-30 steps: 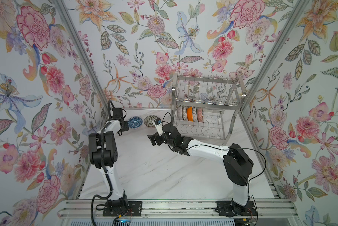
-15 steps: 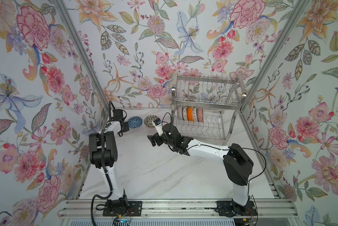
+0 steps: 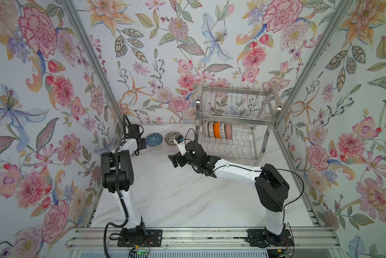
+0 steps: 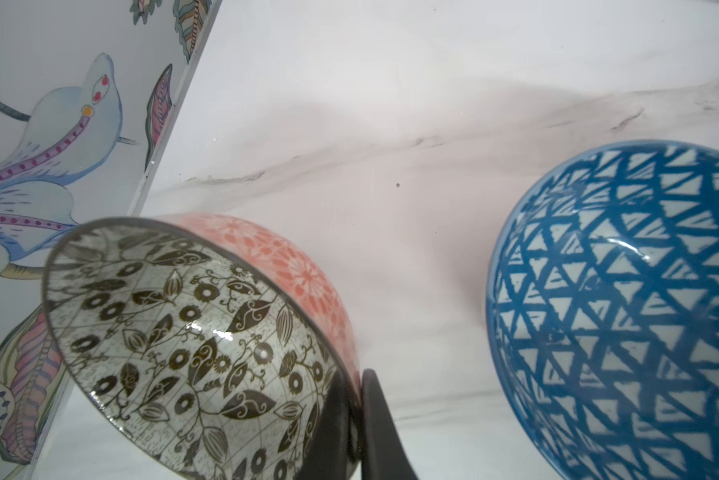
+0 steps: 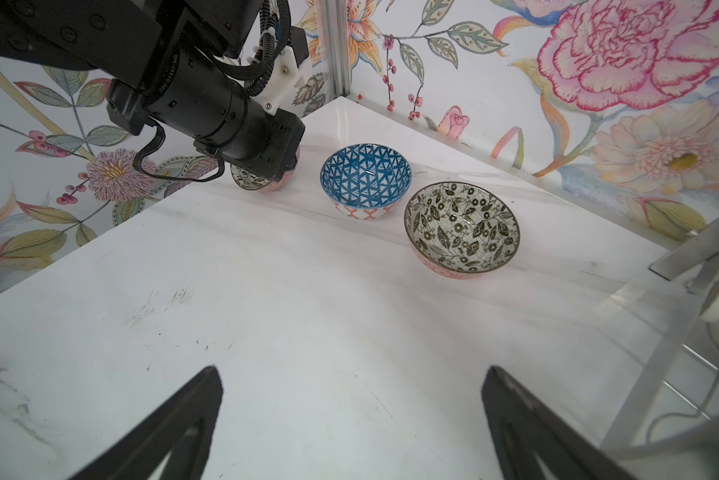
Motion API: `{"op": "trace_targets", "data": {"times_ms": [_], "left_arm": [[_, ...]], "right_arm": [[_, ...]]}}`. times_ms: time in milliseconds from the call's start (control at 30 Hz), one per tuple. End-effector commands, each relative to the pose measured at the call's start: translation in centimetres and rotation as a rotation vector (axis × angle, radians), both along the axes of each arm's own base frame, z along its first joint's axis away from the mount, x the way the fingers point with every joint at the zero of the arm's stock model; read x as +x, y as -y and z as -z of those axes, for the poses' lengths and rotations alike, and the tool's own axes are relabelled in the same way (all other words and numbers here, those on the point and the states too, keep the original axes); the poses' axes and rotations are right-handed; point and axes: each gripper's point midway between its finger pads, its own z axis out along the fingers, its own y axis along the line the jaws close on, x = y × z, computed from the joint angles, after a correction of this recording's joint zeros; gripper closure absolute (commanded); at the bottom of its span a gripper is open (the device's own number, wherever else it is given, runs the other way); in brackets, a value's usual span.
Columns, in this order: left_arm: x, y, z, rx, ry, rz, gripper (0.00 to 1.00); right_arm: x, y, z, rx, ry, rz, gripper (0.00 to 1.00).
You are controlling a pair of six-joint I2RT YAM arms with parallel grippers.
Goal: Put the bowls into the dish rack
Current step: 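Carry the leaf bowl toward the rack while the right gripper approaches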
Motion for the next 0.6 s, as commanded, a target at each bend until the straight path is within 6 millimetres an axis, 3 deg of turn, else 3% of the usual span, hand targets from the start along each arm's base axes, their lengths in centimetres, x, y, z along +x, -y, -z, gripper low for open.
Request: {"op": "trace_targets", "data": {"times_ms": [0, 267, 567], "left_arm": [[-1.4, 0.7, 2.0, -0.052, -0.062, 0.016, 1.0], [-1.8, 1.2, -1.6, -0.089, 0.009, -0.006, 1.0], [-3.6, 3.4, -5.7, -0.122, 0.078, 0.018, 1.0]], "right_arm": [[-0.2, -0.3, -0.7, 0.007, 0.001, -0.014, 0.01], [-0.8, -0.4, -1.4, 0.007, 0.021, -0.045, 0.01], [-1.3, 1.9, -2.3, -0.015, 0.055, -0.03, 0.01]]}}
